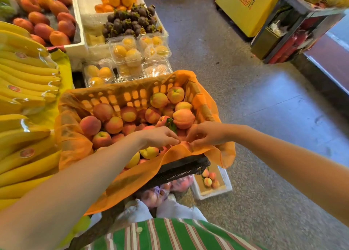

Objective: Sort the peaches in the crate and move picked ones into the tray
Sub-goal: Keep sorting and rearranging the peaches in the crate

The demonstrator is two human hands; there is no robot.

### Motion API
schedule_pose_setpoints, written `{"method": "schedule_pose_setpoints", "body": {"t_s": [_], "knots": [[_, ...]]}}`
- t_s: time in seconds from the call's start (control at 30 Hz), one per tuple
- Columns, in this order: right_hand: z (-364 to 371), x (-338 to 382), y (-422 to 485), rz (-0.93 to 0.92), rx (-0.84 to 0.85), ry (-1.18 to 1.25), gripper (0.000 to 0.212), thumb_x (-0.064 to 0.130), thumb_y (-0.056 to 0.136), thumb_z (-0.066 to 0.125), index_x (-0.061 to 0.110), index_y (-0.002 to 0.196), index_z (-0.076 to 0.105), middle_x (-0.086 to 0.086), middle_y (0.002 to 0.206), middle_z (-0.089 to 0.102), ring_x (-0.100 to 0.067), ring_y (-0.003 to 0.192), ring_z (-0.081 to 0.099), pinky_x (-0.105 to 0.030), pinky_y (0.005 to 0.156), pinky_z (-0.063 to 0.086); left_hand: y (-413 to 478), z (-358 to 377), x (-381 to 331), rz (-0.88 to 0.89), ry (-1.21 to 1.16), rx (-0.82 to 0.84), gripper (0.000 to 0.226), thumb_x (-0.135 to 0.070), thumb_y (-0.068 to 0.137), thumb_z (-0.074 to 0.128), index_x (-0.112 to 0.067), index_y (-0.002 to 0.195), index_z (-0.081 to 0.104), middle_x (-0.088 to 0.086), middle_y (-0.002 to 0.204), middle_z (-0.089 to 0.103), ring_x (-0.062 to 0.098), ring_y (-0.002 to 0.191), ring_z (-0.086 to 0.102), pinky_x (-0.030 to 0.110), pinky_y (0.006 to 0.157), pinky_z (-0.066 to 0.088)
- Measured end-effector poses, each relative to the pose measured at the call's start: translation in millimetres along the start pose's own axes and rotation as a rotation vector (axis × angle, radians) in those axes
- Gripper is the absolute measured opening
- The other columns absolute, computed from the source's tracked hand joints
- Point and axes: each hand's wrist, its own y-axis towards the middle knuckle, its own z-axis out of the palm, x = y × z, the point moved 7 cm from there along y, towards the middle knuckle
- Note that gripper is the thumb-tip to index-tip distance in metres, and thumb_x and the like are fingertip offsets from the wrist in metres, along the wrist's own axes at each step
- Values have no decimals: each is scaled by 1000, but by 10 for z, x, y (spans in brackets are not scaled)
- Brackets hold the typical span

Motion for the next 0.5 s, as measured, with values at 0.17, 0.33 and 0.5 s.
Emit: {"method": "schedule_pose_setpoints", "body": {"t_s": [0.17, 0.33, 0.5], "knots": [[-248, 216, 130, -40, -61, -28, 24, 30, 94, 58, 23, 115, 67, 6, 112, 66, -9, 99, 59, -25, 88, 48, -144, -139, 92, 23, 31, -85, 33, -27, 97, 52, -17, 128, 58, 0, 124, 56, 15, 109, 54, 27, 85, 46], [-563, 641, 465, -153, -128, -3, 23, 31, 94, 58, 21, 112, 67, 11, 107, 66, -3, 96, 60, -16, 82, 47, -547, -793, 330, 120, 114, -453, 19, -22, 93, 55, -23, 105, 69, -5, 105, 64, 14, 98, 60, 39, 89, 51], [-486, 1200, 1009, -233, -50, -77, 27, 31, 95, 58, 18, 117, 65, 2, 115, 66, -12, 103, 60, -28, 88, 50, -1171, -1347, 801, 104, 319, -873, 18, -20, 85, 55, -26, 90, 70, -5, 93, 69, 20, 92, 63, 43, 81, 51]]}}
